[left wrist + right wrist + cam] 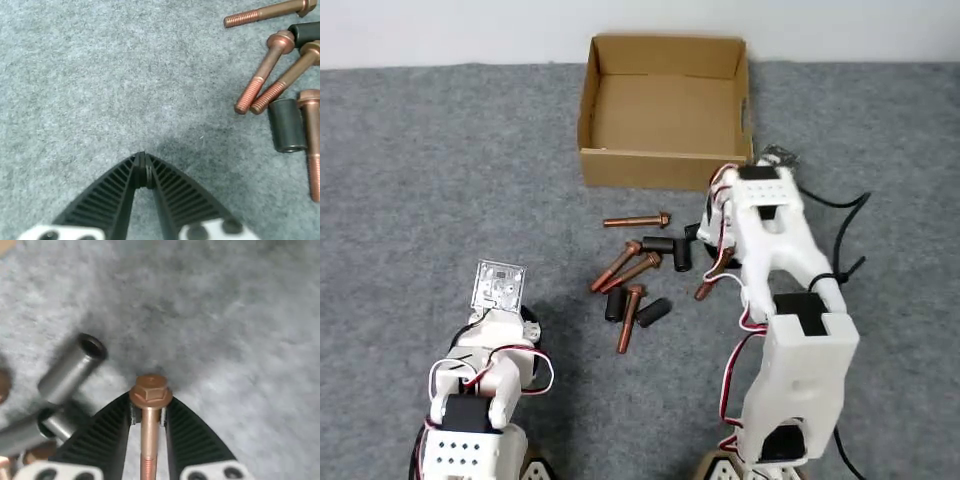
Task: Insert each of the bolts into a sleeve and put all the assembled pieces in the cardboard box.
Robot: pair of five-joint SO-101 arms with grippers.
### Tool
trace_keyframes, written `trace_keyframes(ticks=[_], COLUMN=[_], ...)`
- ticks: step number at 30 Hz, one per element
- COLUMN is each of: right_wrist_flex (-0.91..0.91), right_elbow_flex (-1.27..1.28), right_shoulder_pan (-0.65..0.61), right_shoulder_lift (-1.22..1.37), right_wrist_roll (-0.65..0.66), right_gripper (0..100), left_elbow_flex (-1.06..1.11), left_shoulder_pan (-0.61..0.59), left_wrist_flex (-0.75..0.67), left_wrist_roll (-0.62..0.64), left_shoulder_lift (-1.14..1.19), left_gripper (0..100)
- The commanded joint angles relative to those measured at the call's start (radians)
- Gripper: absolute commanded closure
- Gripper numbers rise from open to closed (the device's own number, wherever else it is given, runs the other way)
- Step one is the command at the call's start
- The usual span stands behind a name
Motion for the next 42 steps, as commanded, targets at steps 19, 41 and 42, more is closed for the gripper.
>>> trace_keyframes(ticks=[19, 41, 42], right_wrist_flex=[0.357, 0.125, 0.107], right_elbow_flex=[0.038, 0.617, 0.617], right_shoulder_pan=[0.048, -0.139, -0.168], right_shoulder_lift=[-0.601, -1.193, -1.165], right_wrist_roll=[0.164, 0.241, 0.265], right_gripper=[99.1, 99.1, 99.1], left_elbow_flex=[-0.004, -0.004, -0.004], left_shoulder_pan=[-0.005, -0.005, -0.005], left_wrist_flex=[-0.023, -0.023, -0.023], left_wrist_roll=[-0.011, -0.011, -0.011], left_shoulder_lift=[-0.009, -0.009, -0.009], left_gripper=[99, 99, 99])
